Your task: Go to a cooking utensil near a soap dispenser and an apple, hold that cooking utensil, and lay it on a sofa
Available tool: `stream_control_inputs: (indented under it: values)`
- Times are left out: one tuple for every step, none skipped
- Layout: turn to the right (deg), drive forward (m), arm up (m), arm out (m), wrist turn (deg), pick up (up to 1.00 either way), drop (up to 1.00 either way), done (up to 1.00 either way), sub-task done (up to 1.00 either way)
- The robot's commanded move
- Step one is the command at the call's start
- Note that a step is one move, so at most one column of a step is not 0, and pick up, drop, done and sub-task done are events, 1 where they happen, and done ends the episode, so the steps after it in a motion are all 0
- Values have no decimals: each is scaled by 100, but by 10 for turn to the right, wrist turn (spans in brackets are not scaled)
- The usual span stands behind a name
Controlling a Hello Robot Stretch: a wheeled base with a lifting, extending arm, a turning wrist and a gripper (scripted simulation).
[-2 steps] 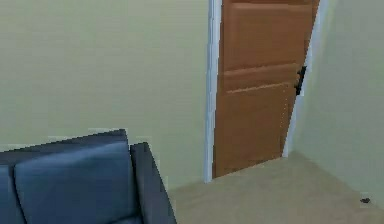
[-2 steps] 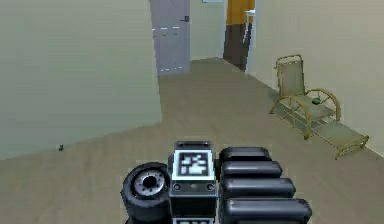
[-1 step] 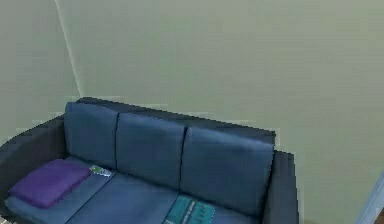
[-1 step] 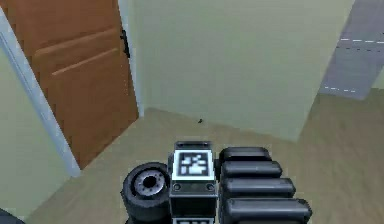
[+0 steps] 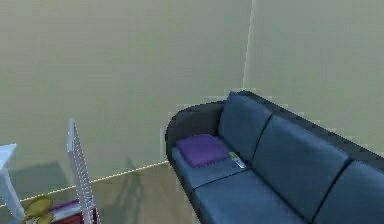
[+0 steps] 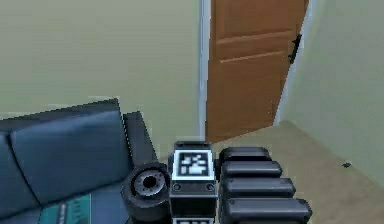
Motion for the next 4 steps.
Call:
stream_control_inputs:
  values:
    - [-450, 0, 0, 0, 0, 0, 0, 0, 0]
    - [-360, 0, 0, 0, 0, 0, 0, 0, 0]
    - [0, 0, 0, 48, 0, 0, 0, 0, 0]
    - [0, 0, 0, 0, 450, 0, 0, 0, 0]
